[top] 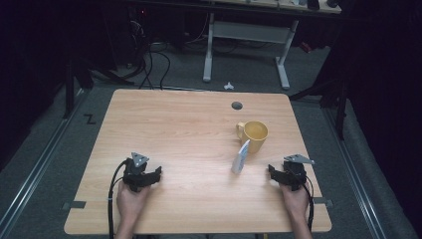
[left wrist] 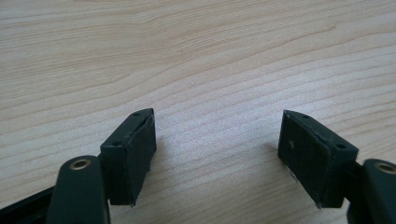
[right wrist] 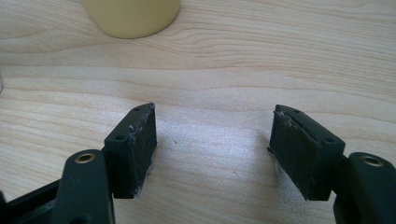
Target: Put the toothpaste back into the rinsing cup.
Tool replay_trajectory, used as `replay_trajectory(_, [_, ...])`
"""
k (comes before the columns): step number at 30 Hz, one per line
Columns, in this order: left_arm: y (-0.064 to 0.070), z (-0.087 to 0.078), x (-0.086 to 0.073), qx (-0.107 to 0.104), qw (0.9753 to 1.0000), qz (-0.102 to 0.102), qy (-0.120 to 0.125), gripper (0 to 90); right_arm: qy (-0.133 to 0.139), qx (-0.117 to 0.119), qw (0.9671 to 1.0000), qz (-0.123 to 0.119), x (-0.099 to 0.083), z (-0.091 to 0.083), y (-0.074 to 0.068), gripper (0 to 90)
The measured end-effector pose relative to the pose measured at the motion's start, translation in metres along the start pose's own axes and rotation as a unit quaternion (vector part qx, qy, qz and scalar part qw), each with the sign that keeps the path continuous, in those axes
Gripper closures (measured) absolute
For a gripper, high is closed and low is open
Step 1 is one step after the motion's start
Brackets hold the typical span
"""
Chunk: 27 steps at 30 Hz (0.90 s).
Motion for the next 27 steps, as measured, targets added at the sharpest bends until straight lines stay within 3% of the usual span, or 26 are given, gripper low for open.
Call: replay_trajectory(27, [0.0001, 0.0, -0.0001, 0.0, 1.0, 0.0, 0.0, 27.9, -0.002, 0.0, 1.0, 0.003, -0.0008, -0.0002, -0.0011, 30.5])
Point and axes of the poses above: each handheld gripper's, and its own axes: z roughly forward along the jaws, x roughly out of its top, y roughly to its right, the point moved 10 cm from there along z, roughly forward along the jaws, and after that the axes turned 15 degrees about -y, right-handed, at the moved point
